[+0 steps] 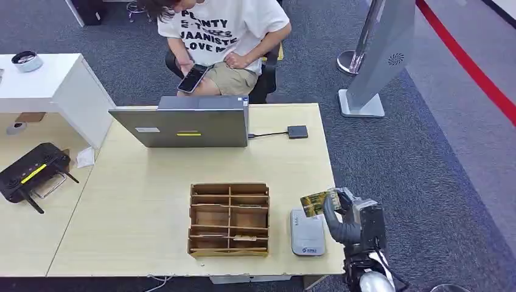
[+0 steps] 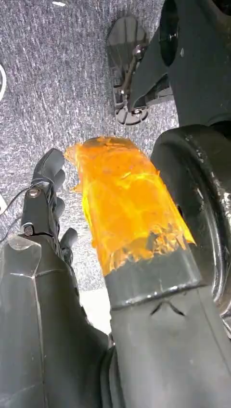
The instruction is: Pass the card to the sensor for recognition and then transmit it.
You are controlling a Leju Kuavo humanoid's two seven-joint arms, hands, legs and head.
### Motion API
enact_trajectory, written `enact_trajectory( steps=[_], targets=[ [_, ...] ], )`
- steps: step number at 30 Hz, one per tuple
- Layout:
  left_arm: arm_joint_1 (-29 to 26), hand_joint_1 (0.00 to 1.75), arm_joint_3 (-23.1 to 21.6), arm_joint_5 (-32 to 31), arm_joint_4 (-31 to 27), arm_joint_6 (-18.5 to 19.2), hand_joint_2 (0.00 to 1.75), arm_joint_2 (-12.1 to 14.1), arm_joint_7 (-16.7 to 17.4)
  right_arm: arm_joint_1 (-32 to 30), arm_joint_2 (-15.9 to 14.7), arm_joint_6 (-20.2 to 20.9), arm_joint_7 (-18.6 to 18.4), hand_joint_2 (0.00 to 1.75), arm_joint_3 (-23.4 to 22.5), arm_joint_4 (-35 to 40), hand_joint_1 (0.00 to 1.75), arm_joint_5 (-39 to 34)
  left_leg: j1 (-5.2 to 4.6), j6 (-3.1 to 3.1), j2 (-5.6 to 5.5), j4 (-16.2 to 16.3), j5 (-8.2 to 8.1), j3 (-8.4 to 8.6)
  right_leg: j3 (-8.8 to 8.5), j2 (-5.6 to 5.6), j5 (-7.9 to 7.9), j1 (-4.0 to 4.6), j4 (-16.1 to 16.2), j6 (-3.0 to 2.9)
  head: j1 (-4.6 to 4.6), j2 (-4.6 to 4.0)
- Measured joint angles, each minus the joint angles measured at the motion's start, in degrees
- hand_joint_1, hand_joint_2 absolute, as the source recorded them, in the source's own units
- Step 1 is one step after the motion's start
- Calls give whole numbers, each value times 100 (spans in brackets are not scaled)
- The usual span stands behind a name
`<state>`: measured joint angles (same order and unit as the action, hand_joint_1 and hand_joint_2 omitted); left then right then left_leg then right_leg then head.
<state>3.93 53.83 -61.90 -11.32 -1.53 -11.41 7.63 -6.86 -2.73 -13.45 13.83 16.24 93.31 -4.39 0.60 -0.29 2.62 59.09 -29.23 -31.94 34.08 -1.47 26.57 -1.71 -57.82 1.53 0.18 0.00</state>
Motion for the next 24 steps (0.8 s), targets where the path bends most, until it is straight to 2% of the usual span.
enact_trajectory(
  steps=[4,7,14,19,24],
  targets=[
    [0,0,41,-15,0,7,0,7,0,-73,-74,-323,-153,175,-4,-22,175,881,0,0,1,0,0,0,0,1,0,0,0,0,0,0],
    [0,0,52,-18,0,15,0,11,0,-66,-74,-463,-234,175,53,-90,175,1261,0,0,1,0,0,0,-1,0,0,0,0,0,0,0],
    [3,0,57,-18,0,59,0,22,0,88,-68,-948,-557,175,430,-489,175,2558,1,-1,1,-1,1,2,-2,1,0,1,-2,0,0,0],
    [6,0,59,-35,0,83,0,33,15,199,-33,-1090,-710,175,610,-746,175,2920,0,0,0,-1,1,2,-3,0,0,0,-1,0,-2,0],
    [8,0,59,-46,0,85,0,44,24,227,0,-1101,-743,175,682,-905,175,2981,0,0,0,-1,1,1,-2,0,0,0,-1,0,0,0]
  ],
)
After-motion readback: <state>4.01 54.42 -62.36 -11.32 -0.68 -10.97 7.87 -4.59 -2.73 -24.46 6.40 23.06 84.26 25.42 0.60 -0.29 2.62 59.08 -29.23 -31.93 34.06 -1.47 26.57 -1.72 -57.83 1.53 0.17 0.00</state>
